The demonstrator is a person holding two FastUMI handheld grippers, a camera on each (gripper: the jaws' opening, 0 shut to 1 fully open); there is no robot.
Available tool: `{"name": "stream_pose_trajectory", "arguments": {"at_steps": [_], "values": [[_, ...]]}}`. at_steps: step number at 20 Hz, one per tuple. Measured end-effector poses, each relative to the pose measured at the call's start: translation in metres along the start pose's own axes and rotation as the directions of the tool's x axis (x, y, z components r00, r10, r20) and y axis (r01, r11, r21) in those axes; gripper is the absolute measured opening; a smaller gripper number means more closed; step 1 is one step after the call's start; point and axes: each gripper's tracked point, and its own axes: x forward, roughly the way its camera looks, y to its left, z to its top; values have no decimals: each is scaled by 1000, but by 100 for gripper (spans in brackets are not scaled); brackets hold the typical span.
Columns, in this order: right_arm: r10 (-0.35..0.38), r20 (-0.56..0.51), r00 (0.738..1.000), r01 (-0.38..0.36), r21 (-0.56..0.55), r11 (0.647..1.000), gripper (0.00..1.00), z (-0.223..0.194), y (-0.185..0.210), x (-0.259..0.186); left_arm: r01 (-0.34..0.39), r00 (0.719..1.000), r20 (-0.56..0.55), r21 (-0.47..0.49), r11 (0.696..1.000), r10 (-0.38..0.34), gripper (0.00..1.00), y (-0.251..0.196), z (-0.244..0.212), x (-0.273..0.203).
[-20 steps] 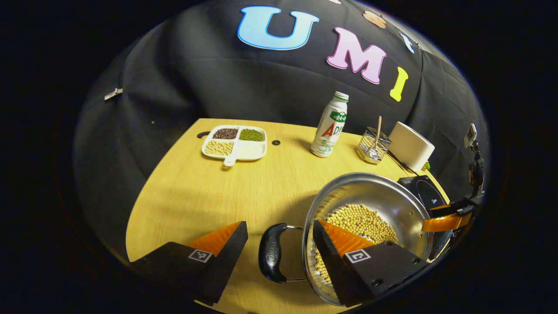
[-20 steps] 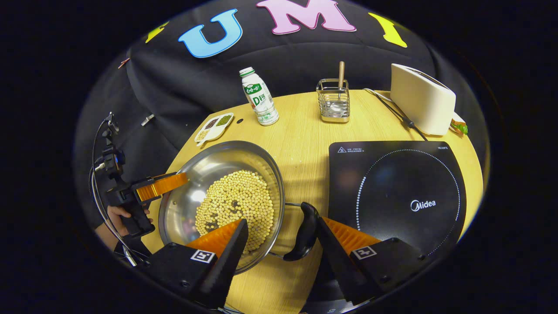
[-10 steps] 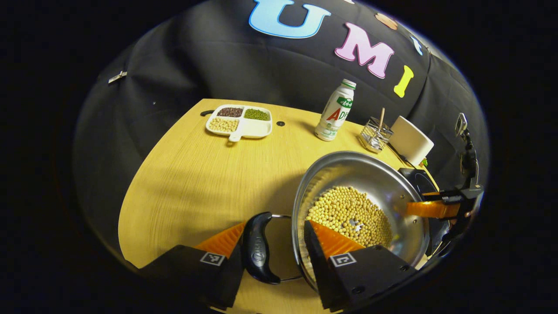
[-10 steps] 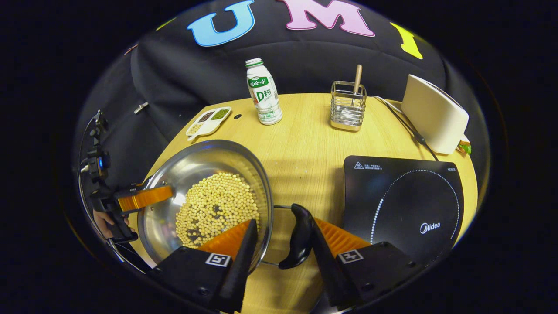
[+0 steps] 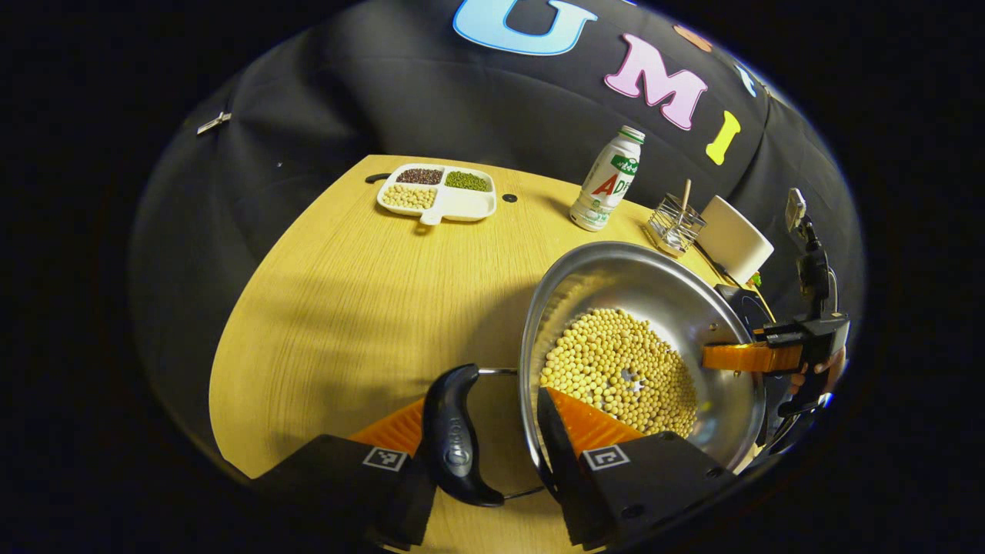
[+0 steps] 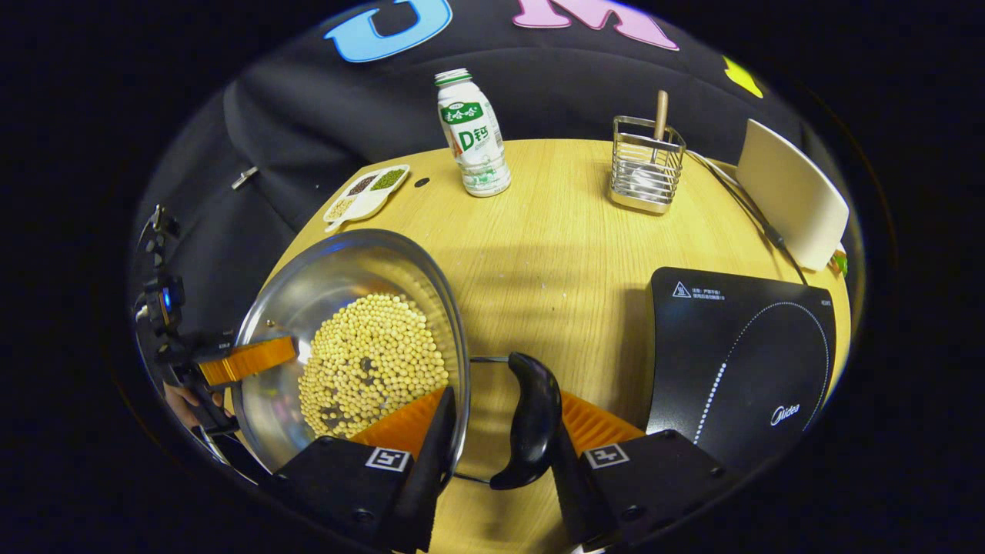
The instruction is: First push the handle of the pot to place it horizontally, then grasp the pot with both hands and set it on the induction cooktop.
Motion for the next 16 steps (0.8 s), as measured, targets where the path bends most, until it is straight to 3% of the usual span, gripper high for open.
{"name": "stream_pose_trajectory", "arguments": {"at_steps": [2,5,9,11,16], "values": [[11,-2,1000,-11,21,1000,58,0,0,2,-3,1000,4,-22,1000,3,68,0,0,-1],[10,-2,1000,-10,11,1000,61,0,0,2,-41,999,-27,-25,999,40,65,3,-6,-4],[0,-28,1000,0,16,1000,56,-11,0,-5,-89,995,-37,-36,995,88,62,-1,-10,-15],[1,-13,1000,0,17,1000,53,-13,0,-17,-105,994,-23,-37,994,105,61,-6,-11,-27],[2,43,999,-2,-6,1000,56,-5,-6,-62,-110,994,-6,-38,993,109,60,-35,-6,-60]]}}
